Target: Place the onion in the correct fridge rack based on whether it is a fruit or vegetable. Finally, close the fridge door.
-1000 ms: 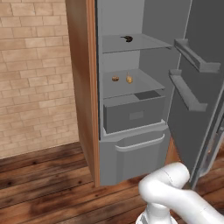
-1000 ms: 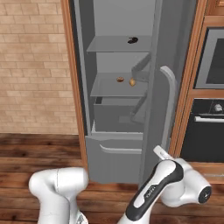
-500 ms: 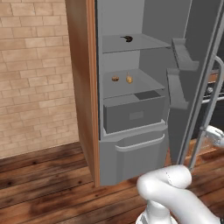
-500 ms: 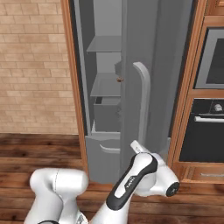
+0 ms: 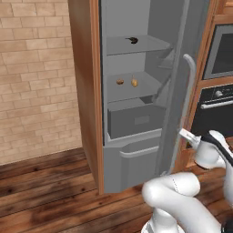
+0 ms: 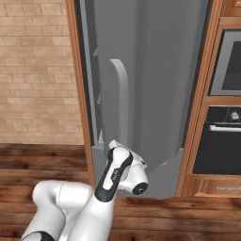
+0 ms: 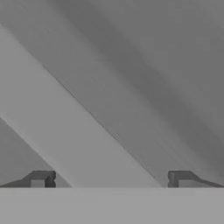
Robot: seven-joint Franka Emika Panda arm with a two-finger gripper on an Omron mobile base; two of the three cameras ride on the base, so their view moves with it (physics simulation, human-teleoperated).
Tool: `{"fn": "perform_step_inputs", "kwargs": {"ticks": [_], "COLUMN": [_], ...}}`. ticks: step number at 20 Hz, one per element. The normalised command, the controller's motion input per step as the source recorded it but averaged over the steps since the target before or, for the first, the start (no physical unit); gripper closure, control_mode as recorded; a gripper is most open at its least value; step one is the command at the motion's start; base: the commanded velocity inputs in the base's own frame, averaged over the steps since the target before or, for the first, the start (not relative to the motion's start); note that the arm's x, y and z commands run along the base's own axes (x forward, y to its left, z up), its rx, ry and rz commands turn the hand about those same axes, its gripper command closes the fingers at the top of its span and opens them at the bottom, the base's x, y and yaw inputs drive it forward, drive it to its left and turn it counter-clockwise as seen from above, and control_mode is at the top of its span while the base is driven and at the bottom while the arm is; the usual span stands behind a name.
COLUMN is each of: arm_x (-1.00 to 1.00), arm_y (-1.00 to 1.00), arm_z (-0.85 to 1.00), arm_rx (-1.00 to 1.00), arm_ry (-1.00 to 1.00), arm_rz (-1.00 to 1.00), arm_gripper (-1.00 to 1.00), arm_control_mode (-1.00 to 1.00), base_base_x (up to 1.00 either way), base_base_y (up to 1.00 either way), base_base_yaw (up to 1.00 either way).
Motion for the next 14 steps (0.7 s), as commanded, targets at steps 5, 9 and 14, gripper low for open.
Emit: {"fn": "perform_step_inputs", "kwargs": {"ticks": [5,9,14], "arm_x": [1.0,0.99,0.86], "arm_y": [0.93,0.76,0.7], "arm_z": [0.34,0.57,0.48], "arm_rx": [0.0,-0.01,-0.03], "arm_ry": [-0.1,-0.09,-0.16], "arm_rz": [-0.05,-0.1,-0.12], "arm_gripper": [-1.0,-1.0,-1.0], "arm_control_mode": [-1.0,-1.0,-1.0], "base_base_x": [0.0,0.0,0.0], "base_base_y": [0.0,0.0,0.0], "base_base_yaw": [0.0,0.0,0.0]}}
